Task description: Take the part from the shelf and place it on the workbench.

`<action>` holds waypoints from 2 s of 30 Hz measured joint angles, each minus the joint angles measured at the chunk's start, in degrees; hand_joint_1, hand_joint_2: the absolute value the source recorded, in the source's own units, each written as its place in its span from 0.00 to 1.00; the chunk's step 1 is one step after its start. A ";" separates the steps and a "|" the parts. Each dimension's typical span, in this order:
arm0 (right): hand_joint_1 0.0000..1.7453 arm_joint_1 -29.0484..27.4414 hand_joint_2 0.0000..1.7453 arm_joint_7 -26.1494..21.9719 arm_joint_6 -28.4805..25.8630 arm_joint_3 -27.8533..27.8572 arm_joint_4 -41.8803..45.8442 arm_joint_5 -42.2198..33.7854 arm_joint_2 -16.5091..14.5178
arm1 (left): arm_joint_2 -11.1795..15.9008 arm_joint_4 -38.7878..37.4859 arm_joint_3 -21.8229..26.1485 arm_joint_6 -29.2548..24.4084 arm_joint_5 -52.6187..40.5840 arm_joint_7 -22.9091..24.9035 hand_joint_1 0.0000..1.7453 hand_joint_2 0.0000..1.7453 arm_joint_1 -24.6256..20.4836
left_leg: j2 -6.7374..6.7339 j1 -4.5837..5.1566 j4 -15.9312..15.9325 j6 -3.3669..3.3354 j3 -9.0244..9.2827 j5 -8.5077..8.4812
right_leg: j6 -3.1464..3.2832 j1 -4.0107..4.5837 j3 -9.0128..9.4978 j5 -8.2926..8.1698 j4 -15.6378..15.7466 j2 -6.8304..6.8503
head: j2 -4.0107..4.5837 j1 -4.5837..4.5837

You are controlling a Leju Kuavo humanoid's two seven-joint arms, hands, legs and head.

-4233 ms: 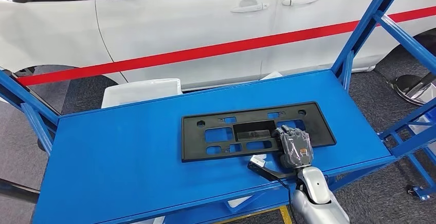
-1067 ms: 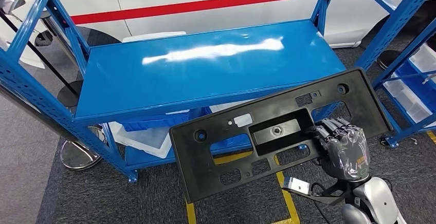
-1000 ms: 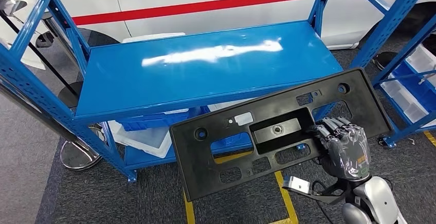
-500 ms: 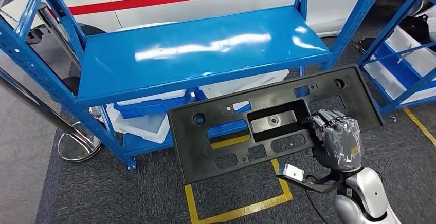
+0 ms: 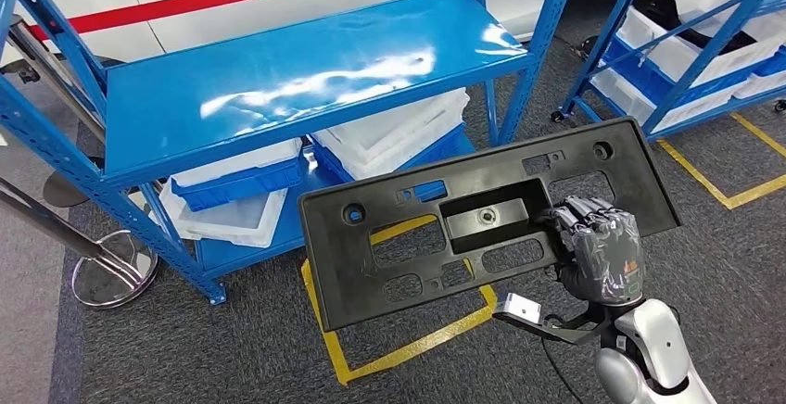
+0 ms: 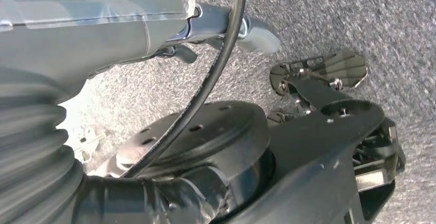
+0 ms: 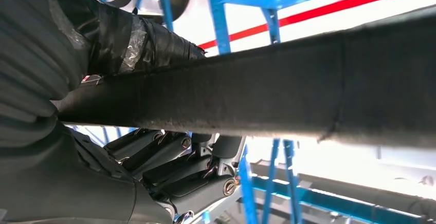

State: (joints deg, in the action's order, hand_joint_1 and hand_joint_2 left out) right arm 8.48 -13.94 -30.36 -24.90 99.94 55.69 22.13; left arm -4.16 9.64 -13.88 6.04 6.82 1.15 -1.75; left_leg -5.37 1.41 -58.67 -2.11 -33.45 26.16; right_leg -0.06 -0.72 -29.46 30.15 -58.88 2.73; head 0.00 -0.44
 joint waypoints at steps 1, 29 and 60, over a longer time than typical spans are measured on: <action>1.00 0.05 1.00 0.01 0.00 -0.03 -0.07 0.00 -0.03 | 0.05 0.00 0.00 -0.02 0.00 0.01 0.00 1.00 0.00 | 0.34 -0.04 -0.25 0.42 -0.25 0.33 | 0.42 -0.13 -0.42 -0.57 0.28 -0.35 | 0.00 0.01; 1.00 0.29 1.00 1.84 2.29 -0.70 -1.55 -2.02 -0.84 | 0.41 -0.01 0.11 1.32 1.01 -3.80 0.00 1.00 1.53 | 4.79 -1.12 1.34 0.39 5.62 5.05 | -0.41 -0.07 -6.62 -3.64 -2.04 -2.91 | 0.00 -0.06; 1.00 0.21 1.00 1.57 2.95 -1.08 -1.75 -2.16 -0.87 | 0.88 -0.17 0.03 0.16 0.67 -5.00 0.00 1.00 2.00 | -0.34 -1.44 0.60 1.07 1.82 1.92 | -0.34 0.42 -4.62 -2.81 -0.55 -0.06 | 0.00 -0.39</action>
State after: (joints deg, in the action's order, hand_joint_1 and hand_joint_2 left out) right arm 8.70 -12.38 -27.41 -25.98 98.19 53.53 21.26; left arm -3.28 9.46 -13.85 6.21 7.49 -3.85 0.25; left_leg -5.72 -0.04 -58.07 -1.04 -31.64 28.08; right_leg -0.40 -0.29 -34.09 27.34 -59.43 2.67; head 0.00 -0.84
